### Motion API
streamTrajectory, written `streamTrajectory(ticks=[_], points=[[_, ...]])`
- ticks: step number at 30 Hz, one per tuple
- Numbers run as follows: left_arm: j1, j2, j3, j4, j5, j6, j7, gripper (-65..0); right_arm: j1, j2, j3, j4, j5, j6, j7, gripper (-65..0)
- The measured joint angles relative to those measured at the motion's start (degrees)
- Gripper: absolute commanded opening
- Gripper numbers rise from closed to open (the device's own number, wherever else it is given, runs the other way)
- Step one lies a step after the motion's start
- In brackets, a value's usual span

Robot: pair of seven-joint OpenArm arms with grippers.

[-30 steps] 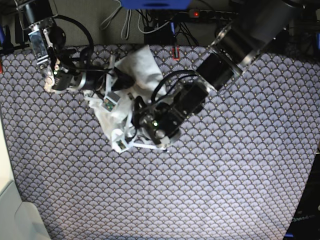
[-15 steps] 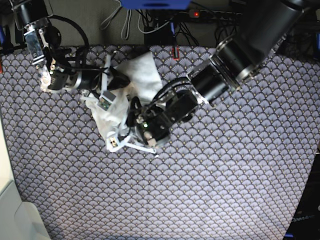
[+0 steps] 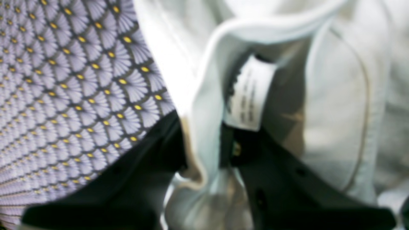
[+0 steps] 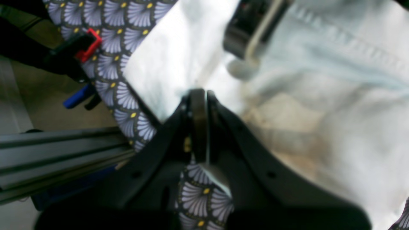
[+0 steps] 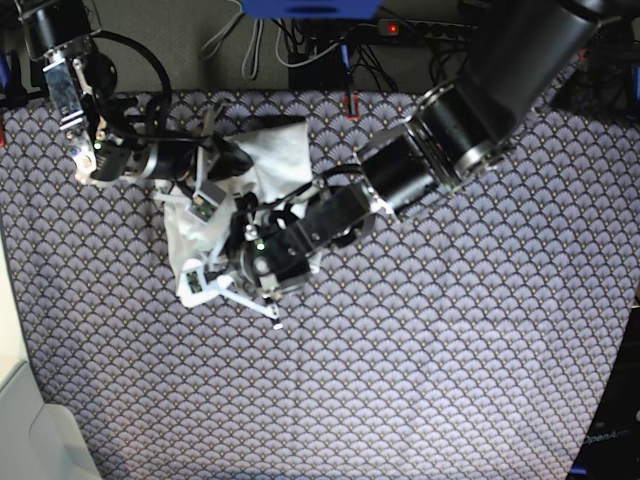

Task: Fold the T-shirt properly
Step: 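Fold the bundle edge over toward the right gripper with the left gripper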

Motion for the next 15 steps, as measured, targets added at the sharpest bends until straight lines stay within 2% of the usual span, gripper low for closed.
streamTrajectory(ticks=[6,8,15], points=[[0.7,0.0,-0.3,0.0,0.7,0.2,0.1,-63.6,0.0,0.0,0.0,0.0,0.0,0.0,0.0,-65.0],[0.7,0.0,-0.3,0.0,0.8,0.2,0.1,-60.5,0.0,0.0,0.0,0.0,0.0,0.0,0.0,-65.0],[0.6,0.1,-0.4,0.0,1.6,0.9,0.1,-29.2,0.0,-0.1,0.0,0.0,0.0,0.0,0.0,-65.0]])
